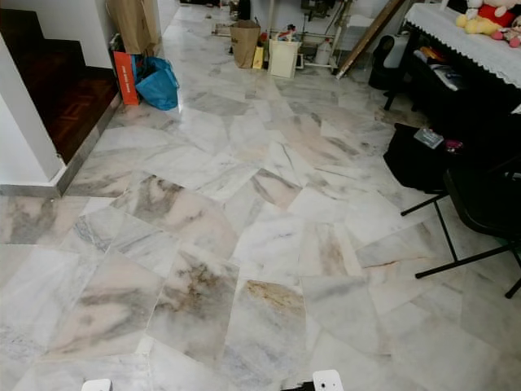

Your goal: Hang hanger

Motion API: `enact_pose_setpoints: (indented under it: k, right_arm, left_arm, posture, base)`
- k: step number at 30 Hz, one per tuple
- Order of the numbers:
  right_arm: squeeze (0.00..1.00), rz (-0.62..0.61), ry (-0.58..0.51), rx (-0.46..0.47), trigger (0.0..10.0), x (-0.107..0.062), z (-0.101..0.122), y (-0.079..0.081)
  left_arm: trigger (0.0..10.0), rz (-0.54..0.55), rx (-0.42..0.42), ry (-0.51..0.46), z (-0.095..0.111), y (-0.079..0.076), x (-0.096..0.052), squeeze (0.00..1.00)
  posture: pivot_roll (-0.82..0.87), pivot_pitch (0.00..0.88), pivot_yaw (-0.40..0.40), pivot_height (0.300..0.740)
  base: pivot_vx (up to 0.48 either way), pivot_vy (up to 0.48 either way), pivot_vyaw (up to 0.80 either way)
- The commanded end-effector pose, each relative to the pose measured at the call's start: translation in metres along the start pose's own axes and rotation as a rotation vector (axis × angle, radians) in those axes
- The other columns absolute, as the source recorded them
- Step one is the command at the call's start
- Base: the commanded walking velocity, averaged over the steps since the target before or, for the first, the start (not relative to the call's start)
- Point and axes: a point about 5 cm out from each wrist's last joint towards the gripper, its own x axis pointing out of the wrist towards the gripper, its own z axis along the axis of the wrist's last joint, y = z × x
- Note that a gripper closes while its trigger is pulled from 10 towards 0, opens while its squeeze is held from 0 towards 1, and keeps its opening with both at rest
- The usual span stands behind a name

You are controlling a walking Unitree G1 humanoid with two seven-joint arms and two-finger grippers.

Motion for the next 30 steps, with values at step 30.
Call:
enact_pose_setpoints:
  k: [30]
  right_arm:
    - [0.0, 0.009, -0.152, 0.209, 10.0, 0.005, 0.058, -0.012]
  left_arm:
    - [10.0, -0.021, 0.185, -0.096, 0.035, -0.014, 0.004, 0.0]
  posture:
    - [0.04, 0.0, -0.078, 0.74]
  base:
    - [0.0, 0.0, 0.0]
